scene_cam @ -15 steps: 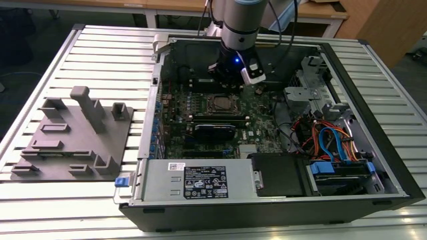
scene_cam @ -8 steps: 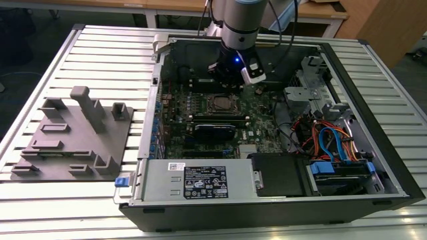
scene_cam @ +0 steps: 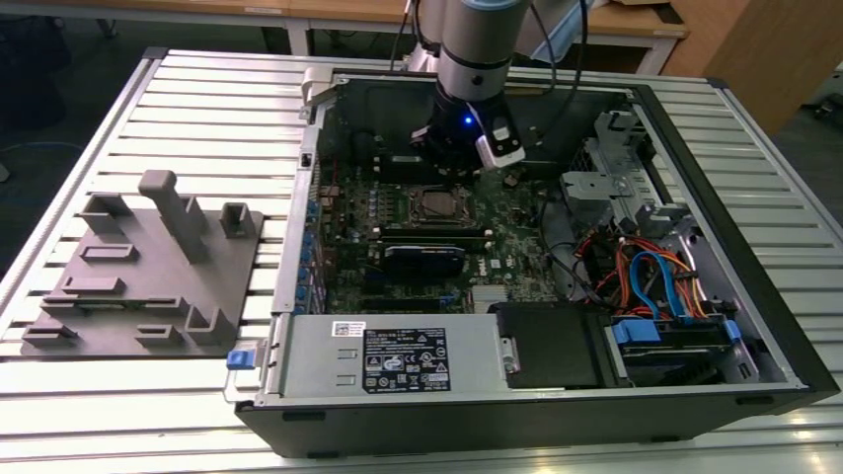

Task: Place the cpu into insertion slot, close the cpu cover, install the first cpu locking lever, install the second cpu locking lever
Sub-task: 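Install the first cpu locking lever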

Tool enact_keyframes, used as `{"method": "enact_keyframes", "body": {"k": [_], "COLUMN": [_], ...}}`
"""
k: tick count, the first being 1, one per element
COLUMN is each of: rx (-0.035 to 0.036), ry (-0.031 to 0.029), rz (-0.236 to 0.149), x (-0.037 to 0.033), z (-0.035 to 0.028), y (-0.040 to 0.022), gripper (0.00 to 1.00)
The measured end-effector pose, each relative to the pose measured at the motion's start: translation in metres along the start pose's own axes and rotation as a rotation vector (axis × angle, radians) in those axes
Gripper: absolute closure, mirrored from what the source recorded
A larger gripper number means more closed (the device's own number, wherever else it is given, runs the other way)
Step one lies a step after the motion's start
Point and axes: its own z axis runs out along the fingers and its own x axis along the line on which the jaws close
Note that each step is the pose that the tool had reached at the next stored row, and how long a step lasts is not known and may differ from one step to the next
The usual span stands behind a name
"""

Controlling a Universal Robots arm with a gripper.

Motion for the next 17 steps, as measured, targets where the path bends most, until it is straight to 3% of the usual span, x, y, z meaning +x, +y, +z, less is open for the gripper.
{"method": "enact_keyframes", "body": {"k": [9,13,17], "rx": [-0.0035,0.0069,0.0074], "ry": [0.0,-0.0004,-0.0005], "rz": [0.0,0.0,0.0], "x": [-0.0001,-0.0002,-0.0002], "z": [-0.0015,0.0011,0.001], "y": [0.0002,-0.0004,-0.0005], "gripper": [0.89,0.89,0.89]}}
